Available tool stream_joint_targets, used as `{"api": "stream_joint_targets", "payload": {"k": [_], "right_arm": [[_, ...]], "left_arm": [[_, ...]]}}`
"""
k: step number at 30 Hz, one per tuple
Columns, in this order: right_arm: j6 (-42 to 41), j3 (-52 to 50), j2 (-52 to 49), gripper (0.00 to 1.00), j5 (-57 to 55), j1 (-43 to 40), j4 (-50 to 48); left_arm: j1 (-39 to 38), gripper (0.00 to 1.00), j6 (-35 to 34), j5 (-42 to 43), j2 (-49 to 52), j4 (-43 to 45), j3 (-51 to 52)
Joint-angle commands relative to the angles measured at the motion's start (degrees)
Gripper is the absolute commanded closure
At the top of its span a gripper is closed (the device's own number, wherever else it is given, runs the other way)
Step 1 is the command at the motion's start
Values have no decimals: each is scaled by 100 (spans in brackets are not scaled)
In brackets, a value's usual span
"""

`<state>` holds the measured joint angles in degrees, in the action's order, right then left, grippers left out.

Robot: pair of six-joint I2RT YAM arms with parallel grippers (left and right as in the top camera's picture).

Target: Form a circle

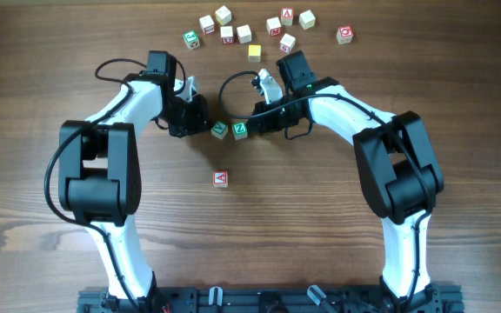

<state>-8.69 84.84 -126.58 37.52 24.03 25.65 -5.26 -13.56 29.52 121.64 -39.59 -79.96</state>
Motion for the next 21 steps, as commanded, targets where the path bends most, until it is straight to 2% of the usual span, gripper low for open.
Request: {"api": "stream_joint_targets", "payload": {"k": [1,21], "right_arm": [[138,0,-72,96,195,35,-26],[420,0,-72,96,461,35,-39]], "left_arm": [[-28,96,138,114,116,39,90],[-28,96,138,155,116,105,90]]}}
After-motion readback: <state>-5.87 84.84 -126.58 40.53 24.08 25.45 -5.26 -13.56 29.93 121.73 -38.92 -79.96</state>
